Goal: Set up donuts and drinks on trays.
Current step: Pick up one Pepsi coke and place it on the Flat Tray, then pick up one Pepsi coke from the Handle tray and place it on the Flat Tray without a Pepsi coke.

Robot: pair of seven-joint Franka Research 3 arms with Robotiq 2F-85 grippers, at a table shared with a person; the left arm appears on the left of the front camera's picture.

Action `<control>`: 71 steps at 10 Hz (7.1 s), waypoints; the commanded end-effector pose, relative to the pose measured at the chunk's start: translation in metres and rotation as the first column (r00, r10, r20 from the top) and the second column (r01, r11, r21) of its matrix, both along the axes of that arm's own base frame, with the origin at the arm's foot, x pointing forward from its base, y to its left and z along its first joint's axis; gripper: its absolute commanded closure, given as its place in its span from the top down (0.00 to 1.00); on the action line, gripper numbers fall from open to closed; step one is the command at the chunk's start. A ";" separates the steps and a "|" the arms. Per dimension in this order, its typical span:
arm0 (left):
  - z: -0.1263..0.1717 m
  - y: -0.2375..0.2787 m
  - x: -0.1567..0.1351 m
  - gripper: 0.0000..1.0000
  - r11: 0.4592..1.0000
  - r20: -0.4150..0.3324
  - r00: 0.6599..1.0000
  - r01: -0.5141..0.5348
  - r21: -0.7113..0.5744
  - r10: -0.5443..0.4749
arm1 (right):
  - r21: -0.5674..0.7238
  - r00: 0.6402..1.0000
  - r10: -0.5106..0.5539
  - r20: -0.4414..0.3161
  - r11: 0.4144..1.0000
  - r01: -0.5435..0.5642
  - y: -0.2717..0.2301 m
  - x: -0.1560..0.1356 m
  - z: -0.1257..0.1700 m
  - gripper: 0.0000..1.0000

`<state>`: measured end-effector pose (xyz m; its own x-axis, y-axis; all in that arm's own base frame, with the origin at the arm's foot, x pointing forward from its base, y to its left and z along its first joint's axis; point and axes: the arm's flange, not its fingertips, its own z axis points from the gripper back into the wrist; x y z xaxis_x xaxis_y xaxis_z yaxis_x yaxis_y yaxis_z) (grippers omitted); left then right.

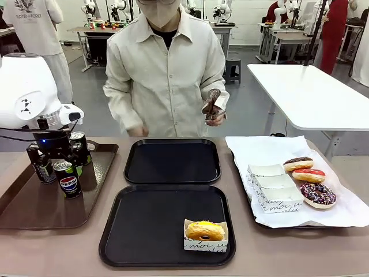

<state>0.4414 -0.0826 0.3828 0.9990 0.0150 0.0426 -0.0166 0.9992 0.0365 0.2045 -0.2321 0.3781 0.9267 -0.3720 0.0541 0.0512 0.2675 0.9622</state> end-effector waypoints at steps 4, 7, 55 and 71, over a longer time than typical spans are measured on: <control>0.008 -0.003 0.003 0.00 0.999 0.017 0.999 -0.045 0.002 0.045 | 0.003 1.000 0.003 0.016 1.000 -0.003 0.000 0.000 0.000 1.00; 0.055 -0.004 -0.016 0.00 0.995 0.037 0.995 -0.097 -0.031 0.098 | 0.003 1.000 0.003 0.016 1.000 -0.003 0.000 0.000 0.000 1.00; 0.101 -0.084 -0.141 1.00 0.910 0.103 0.905 0.407 0.078 -0.413 | 0.003 1.000 0.003 0.016 1.000 -0.003 0.000 0.000 0.000 1.00; 0.134 0.116 -0.009 1.00 0.997 0.208 0.976 0.058 0.048 -0.067 | 0.003 1.000 0.003 0.016 1.000 -0.003 0.000 0.000 0.000 1.00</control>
<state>0.4386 0.0446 0.5097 0.9665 -0.0689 0.2474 0.0371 0.9907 0.1309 0.2047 -0.2319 0.3781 0.9272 -0.3706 0.0544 0.0510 0.2689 0.9618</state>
